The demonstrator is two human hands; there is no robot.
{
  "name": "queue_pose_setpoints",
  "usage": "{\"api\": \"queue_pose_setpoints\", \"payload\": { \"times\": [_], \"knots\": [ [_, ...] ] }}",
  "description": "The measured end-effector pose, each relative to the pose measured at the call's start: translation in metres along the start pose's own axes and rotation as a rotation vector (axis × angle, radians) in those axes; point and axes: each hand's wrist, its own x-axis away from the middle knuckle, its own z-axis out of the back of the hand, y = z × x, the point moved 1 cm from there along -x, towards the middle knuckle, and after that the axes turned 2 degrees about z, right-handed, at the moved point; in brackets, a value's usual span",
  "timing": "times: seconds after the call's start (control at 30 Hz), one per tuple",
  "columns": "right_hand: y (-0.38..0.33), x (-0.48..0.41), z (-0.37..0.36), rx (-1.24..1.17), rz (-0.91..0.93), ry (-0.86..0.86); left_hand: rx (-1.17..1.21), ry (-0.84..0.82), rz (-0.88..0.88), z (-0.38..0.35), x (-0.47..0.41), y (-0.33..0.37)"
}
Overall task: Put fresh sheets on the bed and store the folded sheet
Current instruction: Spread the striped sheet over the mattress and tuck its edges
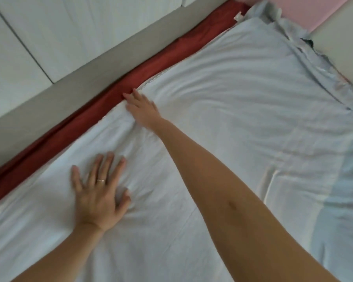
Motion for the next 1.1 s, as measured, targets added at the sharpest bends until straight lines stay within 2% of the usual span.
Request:
{"api": "queue_pose_setpoints", "payload": {
  "times": [0.07, 0.13, 0.17, 0.2, 0.23, 0.27, 0.3, 0.33, 0.4, 0.43, 0.5, 0.6, 0.77, 0.87, 0.9, 0.93, 0.97, 1.0, 1.03, 1.07, 1.1],
  "knots": [
    [-0.008, 0.036, 0.0, -0.308, 0.116, 0.13, -0.015, -0.022, -0.006, 0.002, -0.002, 0.0],
    [0.007, 0.08, 0.008, -0.215, 0.074, 0.545, -0.02, -0.061, -0.011, 0.003, -0.003, 0.0],
    [0.029, 0.102, 0.013, -0.103, -0.031, 0.778, -0.015, -0.063, -0.004, 0.002, -0.003, 0.001],
    [0.054, 0.126, 0.017, -0.057, -0.237, 0.965, -0.013, -0.076, -0.001, 0.003, -0.003, 0.002],
    [0.074, 0.147, 0.017, -0.077, -0.484, 1.087, -0.014, -0.092, -0.004, 0.004, -0.004, 0.001],
    [0.09, 0.163, 0.008, -0.125, -0.714, 1.123, -0.022, -0.095, -0.004, 0.004, -0.004, 0.0],
    [0.097, 0.178, -0.008, -0.151, -0.884, 1.062, -0.022, -0.093, -0.003, 0.005, -0.004, -0.001],
    [0.097, 0.187, -0.031, -0.132, -0.919, 0.943, -0.017, -0.092, -0.003, 0.004, -0.003, -0.001],
    [0.085, 0.194, -0.081, 0.11, -0.72, 0.713, -0.02, -0.089, -0.004, 0.004, -0.005, -0.002],
    [0.078, 0.195, -0.101, 0.228, -0.614, 0.668, -0.018, -0.098, -0.007, 0.004, -0.003, -0.002],
    [0.07, 0.194, -0.118, 0.323, -0.527, 0.658, -0.003, -0.097, -0.012, 0.004, -0.003, -0.004],
    [0.082, 0.195, -0.114, 0.339, -0.521, 0.714, -0.001, -0.065, -0.014, 0.0, -0.001, 0.0],
    [0.082, 0.195, -0.118, 0.343, -0.498, 0.706, 0.017, -0.061, -0.01, -0.002, -0.001, 0.001],
    [0.087, 0.214, -0.091, 0.328, -0.29, 0.647, 0.027, -0.041, 0.005, 0.001, 0.003, 0.0],
    [0.099, 0.225, -0.072, 0.337, -0.248, 0.697, 0.036, -0.013, 0.013, 0.001, 0.002, 0.0],
    [0.121, 0.236, -0.047, 0.331, -0.298, 0.819, 0.042, -0.008, 0.015, 0.001, -0.001, 0.0],
    [0.152, 0.252, -0.026, 0.322, -0.468, 0.99, 0.05, -0.003, 0.0, -0.001, 0.0, 0.001],
    [0.177, 0.259, -0.006, 0.248, -0.74, 1.166, 0.058, 0.006, -0.003, 0.001, -0.001, 0.001],
    [0.196, 0.259, 0.006, 0.19, -1.011, 1.266, 0.062, 0.025, -0.007, -0.001, 0.001, 0.002],
    [0.199, 0.251, 0.011, 0.173, -1.15, 1.268, 0.061, 0.037, -0.007, -0.001, 0.002, 0.002],
    [0.195, 0.236, 0.01, 0.219, -1.169, 1.194, 0.062, 0.048, -0.007, -0.004, 0.005, 0.001]
  ]
}}
